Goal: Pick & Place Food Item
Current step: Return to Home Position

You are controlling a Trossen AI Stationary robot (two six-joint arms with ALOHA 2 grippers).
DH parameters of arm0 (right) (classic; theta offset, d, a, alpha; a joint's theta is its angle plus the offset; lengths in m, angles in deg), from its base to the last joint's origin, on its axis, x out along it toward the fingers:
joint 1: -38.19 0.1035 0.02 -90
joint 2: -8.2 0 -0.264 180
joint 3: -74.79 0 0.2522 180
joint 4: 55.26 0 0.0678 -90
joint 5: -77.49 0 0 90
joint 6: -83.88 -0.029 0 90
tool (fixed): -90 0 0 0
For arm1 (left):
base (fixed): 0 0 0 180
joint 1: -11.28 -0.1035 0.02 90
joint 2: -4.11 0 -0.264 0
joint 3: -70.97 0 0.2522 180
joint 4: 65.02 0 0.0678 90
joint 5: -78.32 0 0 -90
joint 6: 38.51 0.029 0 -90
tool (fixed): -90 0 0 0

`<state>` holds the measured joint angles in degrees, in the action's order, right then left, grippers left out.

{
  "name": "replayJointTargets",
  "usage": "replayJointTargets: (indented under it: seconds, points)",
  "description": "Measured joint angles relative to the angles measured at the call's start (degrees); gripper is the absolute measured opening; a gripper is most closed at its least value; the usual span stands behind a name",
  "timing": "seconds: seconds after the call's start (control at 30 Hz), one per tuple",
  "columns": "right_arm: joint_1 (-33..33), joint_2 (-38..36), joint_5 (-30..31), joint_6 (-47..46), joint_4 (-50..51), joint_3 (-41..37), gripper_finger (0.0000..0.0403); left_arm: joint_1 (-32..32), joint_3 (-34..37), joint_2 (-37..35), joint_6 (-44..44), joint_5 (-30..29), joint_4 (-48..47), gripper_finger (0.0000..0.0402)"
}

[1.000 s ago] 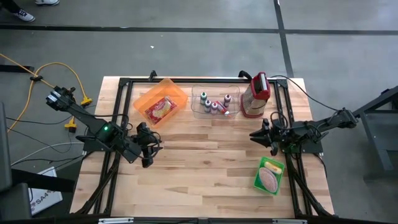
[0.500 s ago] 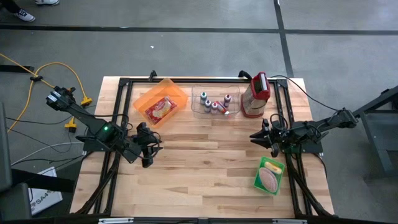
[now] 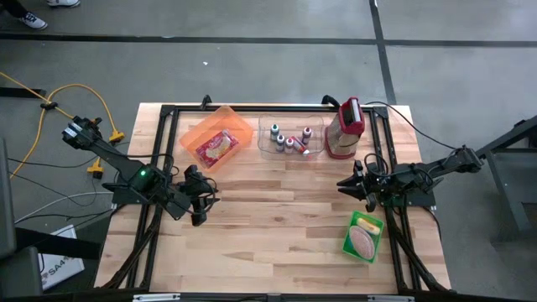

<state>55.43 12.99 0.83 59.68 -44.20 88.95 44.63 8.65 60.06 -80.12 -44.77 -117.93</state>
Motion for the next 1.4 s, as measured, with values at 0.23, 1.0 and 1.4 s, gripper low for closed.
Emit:
replayJointTargets:
  seconds: [0.23, 1.0, 1.4]
  points:
    - [0.0, 0.0, -0.01, 0.02, 0.0, 0.0, 0.0093, 0.0, 0.0, 0.0, 0.0, -0.01, 0.0, 0.0131]
    - [0.0, 0.02, -0.01, 0.06, -0.04, 0.0, 0.0093, 1.23, -0.04, -2.33, 7.01, -4.8, -0.09, 0.0131]
    - [0.0, 0.0, -0.01, 0.06, -0.07, 0.0, 0.0093, 6.78, -0.04, -2.32, 7.35, -12.86, -0.67, 0.0131]
